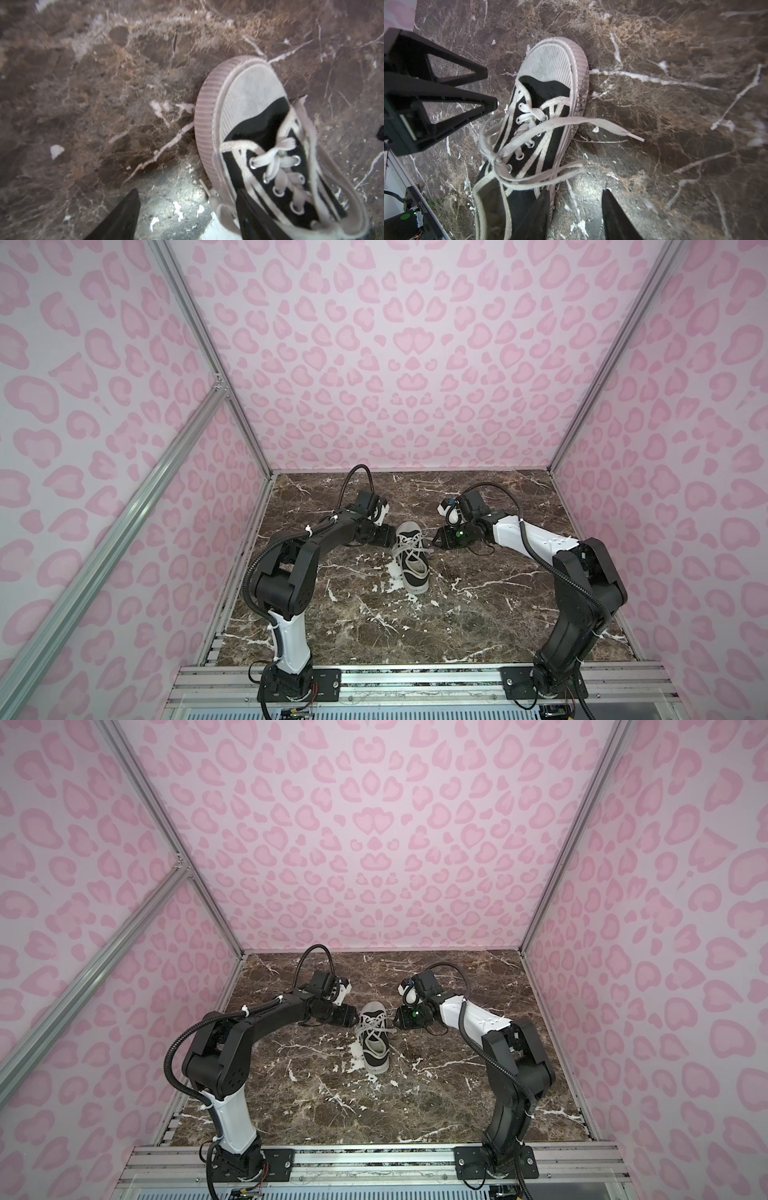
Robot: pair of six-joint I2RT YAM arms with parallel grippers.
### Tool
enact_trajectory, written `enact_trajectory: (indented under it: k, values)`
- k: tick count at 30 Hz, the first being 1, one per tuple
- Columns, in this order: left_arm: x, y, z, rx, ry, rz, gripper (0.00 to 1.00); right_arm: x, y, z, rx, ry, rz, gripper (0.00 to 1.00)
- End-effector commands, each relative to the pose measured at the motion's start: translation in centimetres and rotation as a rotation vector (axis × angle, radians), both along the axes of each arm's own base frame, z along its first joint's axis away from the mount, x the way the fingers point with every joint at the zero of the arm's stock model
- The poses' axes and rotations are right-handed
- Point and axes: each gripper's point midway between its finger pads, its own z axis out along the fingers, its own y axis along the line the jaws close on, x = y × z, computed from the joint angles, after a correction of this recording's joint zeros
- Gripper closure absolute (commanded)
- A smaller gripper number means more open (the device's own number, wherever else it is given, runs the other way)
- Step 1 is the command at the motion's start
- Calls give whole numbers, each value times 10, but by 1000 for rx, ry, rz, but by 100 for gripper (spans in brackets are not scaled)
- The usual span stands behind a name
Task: Tie the shoes
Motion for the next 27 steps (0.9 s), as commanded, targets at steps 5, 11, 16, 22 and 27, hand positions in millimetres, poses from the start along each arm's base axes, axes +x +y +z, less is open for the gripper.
enact_trajectory:
  k: [5, 11, 16, 22, 27]
  values:
    - [20, -14, 15, -47, -35, -14, 24, -2, 1, 0, 4, 4, 11, 57]
    - [6, 2, 23, 6, -101, -35, 24, -3, 0, 0, -3, 1, 17, 57]
    - [-17, 18, 13, 73, -16, -65, 27, -3, 0, -1, -1, 1, 17, 57]
    - [-32, 8, 16, 5, -63, -108, 28, 0, 2, 2, 5, -5, 15, 57]
    - [-29, 2, 14, 24, -96, -129, 27, 0, 8, 11, 22, -10, 35, 57]
